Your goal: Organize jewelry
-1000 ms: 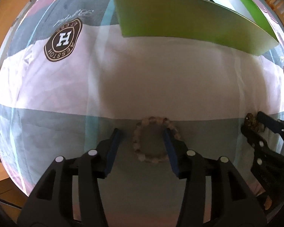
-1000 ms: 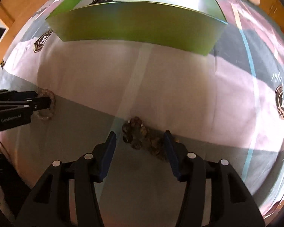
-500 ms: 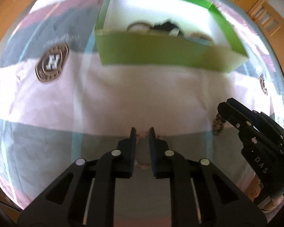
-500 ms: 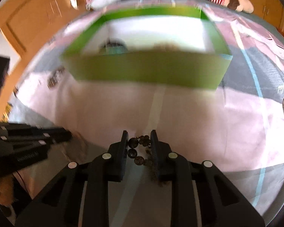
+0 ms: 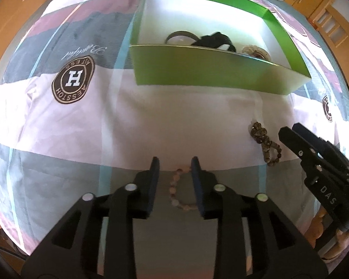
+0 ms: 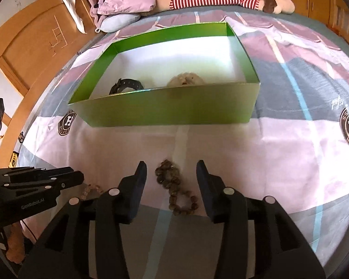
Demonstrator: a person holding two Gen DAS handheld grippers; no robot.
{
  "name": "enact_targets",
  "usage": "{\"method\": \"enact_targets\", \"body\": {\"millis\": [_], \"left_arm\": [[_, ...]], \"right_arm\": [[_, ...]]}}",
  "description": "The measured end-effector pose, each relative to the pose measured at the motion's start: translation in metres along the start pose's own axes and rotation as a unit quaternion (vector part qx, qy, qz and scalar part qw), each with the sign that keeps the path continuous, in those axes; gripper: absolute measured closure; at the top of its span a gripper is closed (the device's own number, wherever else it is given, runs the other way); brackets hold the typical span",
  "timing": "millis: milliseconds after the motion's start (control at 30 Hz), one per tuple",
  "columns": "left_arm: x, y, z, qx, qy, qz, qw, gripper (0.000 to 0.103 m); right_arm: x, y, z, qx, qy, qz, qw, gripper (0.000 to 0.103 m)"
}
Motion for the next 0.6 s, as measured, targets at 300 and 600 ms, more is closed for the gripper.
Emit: {"method": "enact_targets", "body": {"millis": [300,600], "left_arm": [[-0.002,-0.007,0.052,-0.023,-0.075,0.017,0.9967,0.058],[-0.015,0.007,0.007,-0.004,0.014,0.047,0.9988,0.06]], "right_arm": [[0.0,0.0,-0.008,-0.005,0.012,0.011,1.0,0.056],[0.0,0.003,-0.017,-0.037,0.012,0.012,0.999,0.054]]}}
Point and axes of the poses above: each gripper's, at about its wrist camera, not at the fingertips, and y roughly the way its jaws point, z to its left, x to its top, the point moved 5 cm from there along y, roughly the way its jaws point, and after that the axes turned 10 degrees about y, right-handed, at the moved point
